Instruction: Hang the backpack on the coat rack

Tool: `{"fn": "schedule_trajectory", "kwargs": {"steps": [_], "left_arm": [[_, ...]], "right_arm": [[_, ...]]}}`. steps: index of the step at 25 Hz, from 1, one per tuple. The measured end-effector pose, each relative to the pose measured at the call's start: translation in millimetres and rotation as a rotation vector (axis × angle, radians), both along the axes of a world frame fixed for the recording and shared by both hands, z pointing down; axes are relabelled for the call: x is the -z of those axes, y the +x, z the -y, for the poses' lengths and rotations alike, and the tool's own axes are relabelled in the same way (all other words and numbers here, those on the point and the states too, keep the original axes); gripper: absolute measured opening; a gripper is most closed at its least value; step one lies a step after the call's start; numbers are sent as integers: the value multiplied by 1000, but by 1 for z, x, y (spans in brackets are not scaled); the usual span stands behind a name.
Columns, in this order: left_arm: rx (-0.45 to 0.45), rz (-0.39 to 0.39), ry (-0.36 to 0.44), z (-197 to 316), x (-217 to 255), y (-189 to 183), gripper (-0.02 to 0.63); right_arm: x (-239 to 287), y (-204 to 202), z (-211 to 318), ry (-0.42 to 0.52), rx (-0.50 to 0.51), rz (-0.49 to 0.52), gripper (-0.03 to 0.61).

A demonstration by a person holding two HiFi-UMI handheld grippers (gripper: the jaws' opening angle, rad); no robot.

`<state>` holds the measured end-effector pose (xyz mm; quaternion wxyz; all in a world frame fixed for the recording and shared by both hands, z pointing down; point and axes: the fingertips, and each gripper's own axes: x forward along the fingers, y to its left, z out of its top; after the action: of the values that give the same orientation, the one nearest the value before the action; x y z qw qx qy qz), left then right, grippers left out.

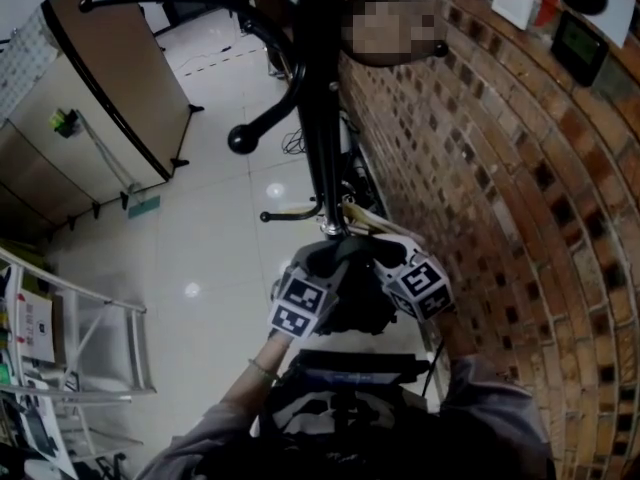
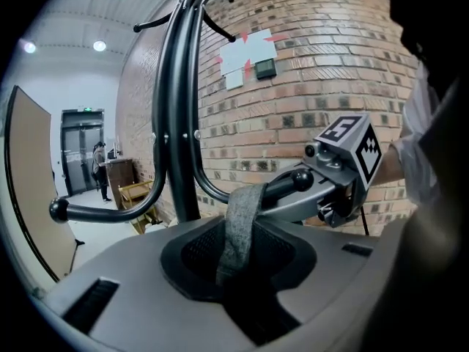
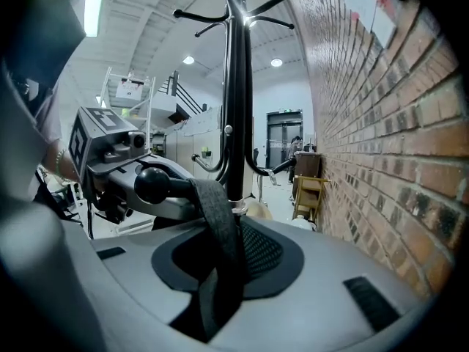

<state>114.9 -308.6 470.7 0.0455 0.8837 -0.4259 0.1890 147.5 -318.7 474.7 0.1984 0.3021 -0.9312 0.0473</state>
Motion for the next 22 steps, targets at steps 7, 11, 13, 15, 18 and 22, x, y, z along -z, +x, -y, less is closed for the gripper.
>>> {"fn": "schedule_trajectory", "kwargs": {"steps": [7, 11, 13, 15, 18, 22], "left_arm": [[-18, -2, -7, -2, 0, 0, 103], [-48, 8, -4, -6, 2, -1, 112], [-56, -14, -9, -10, 5, -4, 131], [-67, -64, -25, -15, 9, -9, 132], [-74, -143, -36, -19, 13, -17, 132], [-86, -181, -20, -23, 19, -29, 130]], "right_arm": [[-4, 0, -1, -13, -37, 42, 104], [-5, 3, -3, -31, -95, 39, 114], [-3, 6, -4, -33, -121, 38, 129], [1, 12, -7, -52, -143, 51, 160], [7, 20, -14, -67, -179, 89, 160], [13, 28, -29, -83, -249, 190, 160]]}}
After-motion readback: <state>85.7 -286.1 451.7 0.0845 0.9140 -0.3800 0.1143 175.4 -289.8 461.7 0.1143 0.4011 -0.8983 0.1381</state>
